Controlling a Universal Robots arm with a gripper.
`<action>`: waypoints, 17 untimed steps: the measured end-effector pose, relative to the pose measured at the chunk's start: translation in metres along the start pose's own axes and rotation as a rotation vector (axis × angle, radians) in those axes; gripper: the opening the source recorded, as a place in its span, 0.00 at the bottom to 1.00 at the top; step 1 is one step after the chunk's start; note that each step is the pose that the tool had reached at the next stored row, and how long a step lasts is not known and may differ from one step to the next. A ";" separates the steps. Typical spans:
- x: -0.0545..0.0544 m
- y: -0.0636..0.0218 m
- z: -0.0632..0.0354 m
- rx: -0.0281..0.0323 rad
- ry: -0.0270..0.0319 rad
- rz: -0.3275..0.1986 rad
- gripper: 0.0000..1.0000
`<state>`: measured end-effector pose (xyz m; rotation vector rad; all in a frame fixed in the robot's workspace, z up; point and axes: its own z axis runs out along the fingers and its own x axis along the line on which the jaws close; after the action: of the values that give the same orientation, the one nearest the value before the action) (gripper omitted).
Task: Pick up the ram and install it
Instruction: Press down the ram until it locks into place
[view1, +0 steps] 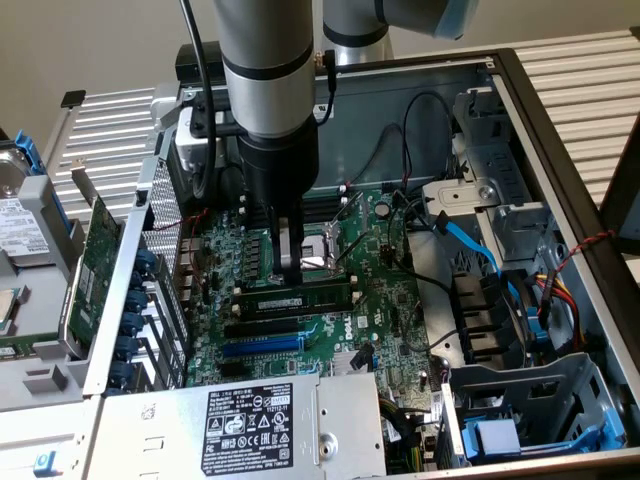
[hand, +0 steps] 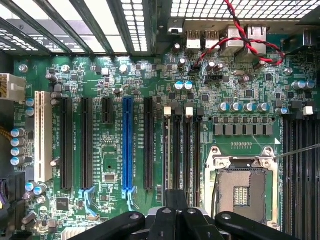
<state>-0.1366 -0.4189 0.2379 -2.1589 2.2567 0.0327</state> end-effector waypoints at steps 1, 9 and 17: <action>0.000 0.0000 0.0002 0.0001 0.0008 0.000 0.11; 0.000 0.0000 0.0027 0.0003 0.0013 0.000 0.11; 0.000 0.0000 0.0045 0.0009 0.0010 0.000 0.11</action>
<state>-0.1366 -0.4189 0.2334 -2.1589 2.2568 0.0307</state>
